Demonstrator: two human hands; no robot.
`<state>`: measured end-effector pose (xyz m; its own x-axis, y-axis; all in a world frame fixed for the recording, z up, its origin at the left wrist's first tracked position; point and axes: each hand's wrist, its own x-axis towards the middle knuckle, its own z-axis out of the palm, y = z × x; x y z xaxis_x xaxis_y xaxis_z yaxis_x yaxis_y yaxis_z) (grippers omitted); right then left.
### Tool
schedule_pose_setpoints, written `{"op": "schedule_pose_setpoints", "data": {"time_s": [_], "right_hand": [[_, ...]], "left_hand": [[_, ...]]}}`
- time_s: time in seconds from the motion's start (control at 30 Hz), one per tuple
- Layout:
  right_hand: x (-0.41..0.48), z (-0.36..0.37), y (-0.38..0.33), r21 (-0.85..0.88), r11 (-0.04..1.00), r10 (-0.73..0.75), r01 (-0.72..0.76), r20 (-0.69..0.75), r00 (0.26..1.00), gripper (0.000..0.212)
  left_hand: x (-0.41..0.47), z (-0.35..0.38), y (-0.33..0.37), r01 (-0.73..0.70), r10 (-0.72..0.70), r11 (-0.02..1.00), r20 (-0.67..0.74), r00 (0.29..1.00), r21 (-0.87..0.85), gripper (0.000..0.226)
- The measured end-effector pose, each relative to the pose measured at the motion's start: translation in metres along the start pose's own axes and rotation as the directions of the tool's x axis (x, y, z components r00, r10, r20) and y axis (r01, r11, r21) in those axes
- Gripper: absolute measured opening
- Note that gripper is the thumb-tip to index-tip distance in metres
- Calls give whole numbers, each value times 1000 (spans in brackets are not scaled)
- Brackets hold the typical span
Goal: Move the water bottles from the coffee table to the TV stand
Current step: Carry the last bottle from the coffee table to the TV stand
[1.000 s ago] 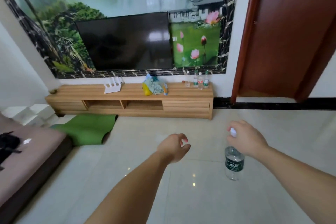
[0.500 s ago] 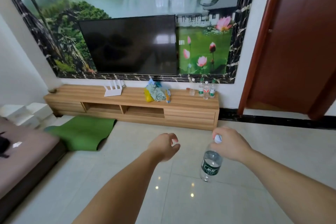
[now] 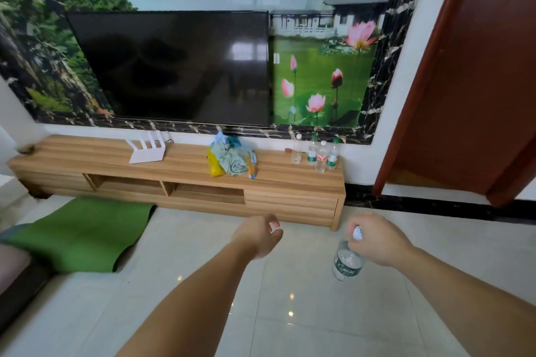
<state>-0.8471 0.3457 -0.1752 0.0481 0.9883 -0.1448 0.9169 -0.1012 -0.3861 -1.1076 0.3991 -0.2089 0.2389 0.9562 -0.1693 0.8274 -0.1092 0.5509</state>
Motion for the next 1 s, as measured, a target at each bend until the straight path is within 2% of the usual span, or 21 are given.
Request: {"op": "schedule_pose_setpoints", "data": {"time_s": [0.17, 0.27, 0.43, 0.57, 0.73, 0.87, 1.0], "right_hand": [[79, -14, 25, 6, 1000, 22, -22, -2, 1000, 10], [140, -17, 41, 71, 997, 22, -23, 20, 1000, 13], [243, -33, 59, 170, 985, 1, -7, 36, 999, 13], [314, -47, 70, 191, 982, -7, -1, 42, 999, 11], [392, -51, 76, 135, 991, -28, 16, 89, 996, 12], [469, -49, 74, 59, 998, -27, 21, 107, 994, 8], [532, -47, 70, -35, 999, -28, 35, 191, 981, 12]], "left_hand": [[84, 6, 23, -33, 34, 999, 12, 999, -34, 20], [140, 9, 36, -30, 31, 999, 23, 999, -36, 20], [233, 3, 61, 26, -27, 999, 54, 998, 21, 22], [297, -10, 74, 39, -38, 999, 19, 999, -11, 22], [367, -17, 67, 72, -71, 997, 29, 997, -21, 16], [438, -27, 53, 29, -29, 999, 42, 999, -16, 26], [503, -35, 22, 21, -22, 1000, 41, 999, 18, 26]]}}
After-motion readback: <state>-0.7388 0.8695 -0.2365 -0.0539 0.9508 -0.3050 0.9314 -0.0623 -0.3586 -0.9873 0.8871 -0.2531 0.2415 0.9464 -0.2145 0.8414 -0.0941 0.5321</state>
